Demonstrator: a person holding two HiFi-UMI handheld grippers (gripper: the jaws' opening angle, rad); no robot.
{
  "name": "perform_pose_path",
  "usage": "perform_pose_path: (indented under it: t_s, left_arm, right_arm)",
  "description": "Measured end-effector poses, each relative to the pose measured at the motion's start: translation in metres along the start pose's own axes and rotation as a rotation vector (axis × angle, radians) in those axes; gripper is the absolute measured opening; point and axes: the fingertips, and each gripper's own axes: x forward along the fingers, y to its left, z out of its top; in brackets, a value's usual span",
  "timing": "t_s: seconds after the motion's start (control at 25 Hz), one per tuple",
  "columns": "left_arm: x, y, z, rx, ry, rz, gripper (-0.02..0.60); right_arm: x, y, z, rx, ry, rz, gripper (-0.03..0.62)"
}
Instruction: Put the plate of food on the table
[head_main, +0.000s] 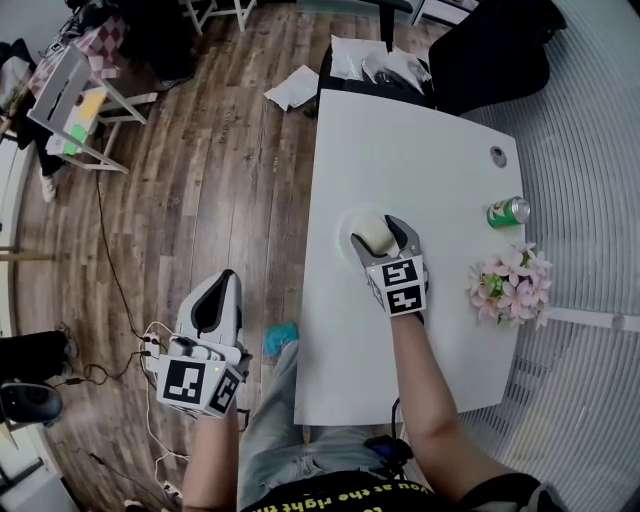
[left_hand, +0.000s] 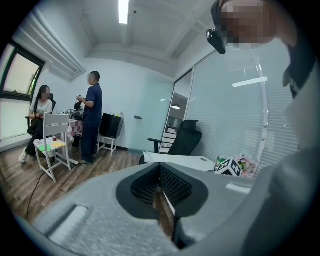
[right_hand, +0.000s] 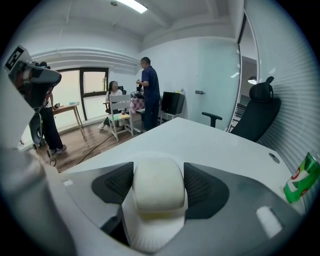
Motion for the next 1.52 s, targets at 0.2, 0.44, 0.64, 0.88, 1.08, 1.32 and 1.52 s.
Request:
perform_pose_path:
  t_s: [0.2,0.44,0.64,0.88,1.08,1.32,1.52]
  left_arm:
    - [0.001,-0.001,0.003,0.002,-0.003,-0.004,0.0]
    - [-0.003,-0.001,0.004,0.005,-0.004,0.001,0.0]
    - [-0.004,-0.002,0.005,0.006,-0.005,0.003,0.0]
    - [-0.008,-0.002,0.008,0.005,-0.01,0.007,0.0]
    - [-0.01,-0.005,0.012,0.01,-0.02,0.007,0.0]
    - [-0.012,-0.01,0.02,0.014,-0.035,0.002,0.0]
    - [-0.015,-0.012,0.028,0.019,-0.055,-0.001,0.0]
  right_arm:
    - [0.003,0.002,-0.003,-0.038,0.039,0.009,0.325]
    - [0.003,0.003,-0.003,-0.064,0.057,0.016,0.328]
    - [-0.003,0.004,0.009,-0.147,0.042,-0.012,0.327]
    - [-0.018,0.003,0.024,-0.094,-0.034,-0.011,0.237]
    - [-0.029,-0.007,0.035,-0.033,-0.089,-0.021,0.125]
    - [-0.048,-0.018,0.049,0.012,-0.15,-0.051,0.01]
    - [-0.065,-0.022,0.06,0.05,-0.191,-0.057,0.008]
